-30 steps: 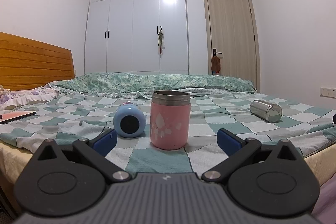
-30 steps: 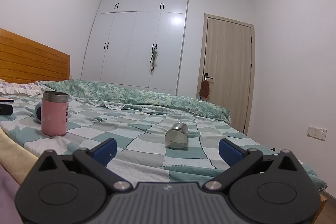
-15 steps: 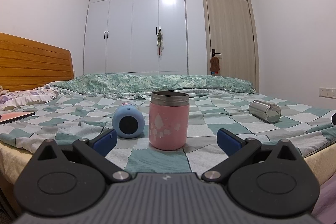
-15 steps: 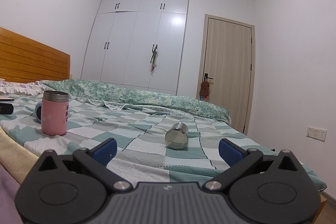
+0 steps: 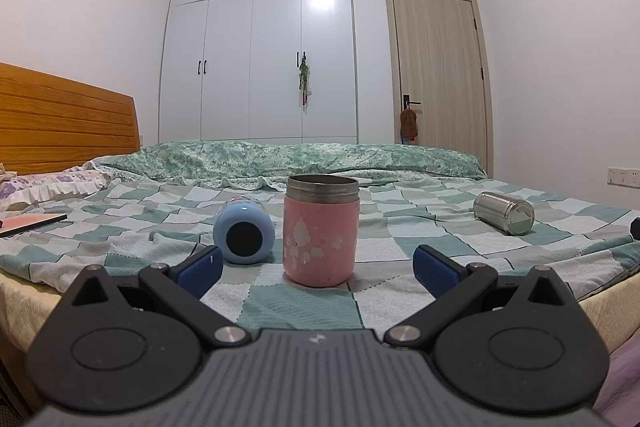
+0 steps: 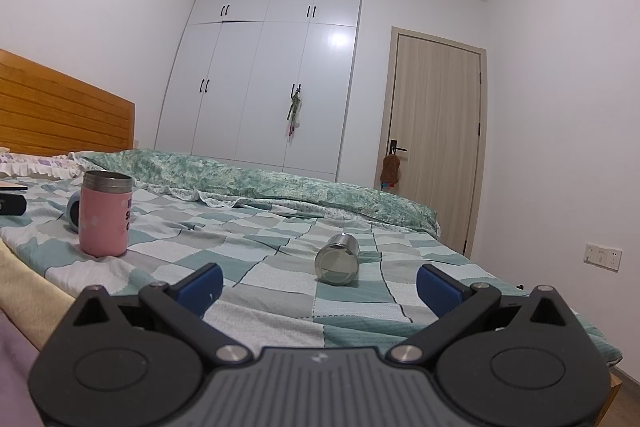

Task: Flip cup upright

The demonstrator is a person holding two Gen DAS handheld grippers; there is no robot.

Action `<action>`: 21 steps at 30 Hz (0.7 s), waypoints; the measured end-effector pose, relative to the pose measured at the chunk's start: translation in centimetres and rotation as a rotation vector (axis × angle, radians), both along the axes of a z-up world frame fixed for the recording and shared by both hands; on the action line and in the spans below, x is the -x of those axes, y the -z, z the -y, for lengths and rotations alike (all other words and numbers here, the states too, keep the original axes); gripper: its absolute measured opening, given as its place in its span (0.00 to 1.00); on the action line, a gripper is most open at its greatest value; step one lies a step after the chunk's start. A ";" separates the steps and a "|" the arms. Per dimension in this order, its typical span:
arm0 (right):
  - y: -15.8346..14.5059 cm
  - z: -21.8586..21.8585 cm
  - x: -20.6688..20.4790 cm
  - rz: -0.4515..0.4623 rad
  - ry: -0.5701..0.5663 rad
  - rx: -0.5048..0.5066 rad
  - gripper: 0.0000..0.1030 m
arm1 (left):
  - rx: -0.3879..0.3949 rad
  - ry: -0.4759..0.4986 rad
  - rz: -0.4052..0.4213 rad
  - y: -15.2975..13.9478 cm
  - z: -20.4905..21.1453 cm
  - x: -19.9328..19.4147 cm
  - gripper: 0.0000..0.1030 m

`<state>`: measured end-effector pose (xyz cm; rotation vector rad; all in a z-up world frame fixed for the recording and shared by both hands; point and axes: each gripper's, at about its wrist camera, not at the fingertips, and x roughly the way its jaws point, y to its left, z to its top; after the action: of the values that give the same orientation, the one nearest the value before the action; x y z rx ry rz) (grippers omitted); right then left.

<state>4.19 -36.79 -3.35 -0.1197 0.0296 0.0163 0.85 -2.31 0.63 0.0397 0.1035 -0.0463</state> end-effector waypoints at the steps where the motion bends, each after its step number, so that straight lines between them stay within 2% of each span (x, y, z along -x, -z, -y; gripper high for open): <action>1: 0.0 0.0 0.0 0.000 0.000 0.000 1.00 | 0.000 0.000 0.000 0.0 0.0 0.0 1.00; 21: 0.1 0.2 0.0 0.000 -0.001 0.005 1.00 | 0.000 0.013 0.007 -0.2 0.0 0.0 1.00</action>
<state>4.15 -37.02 -3.44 -0.1244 0.0292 0.0175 0.84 -2.32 0.85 0.0403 0.0961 -0.0592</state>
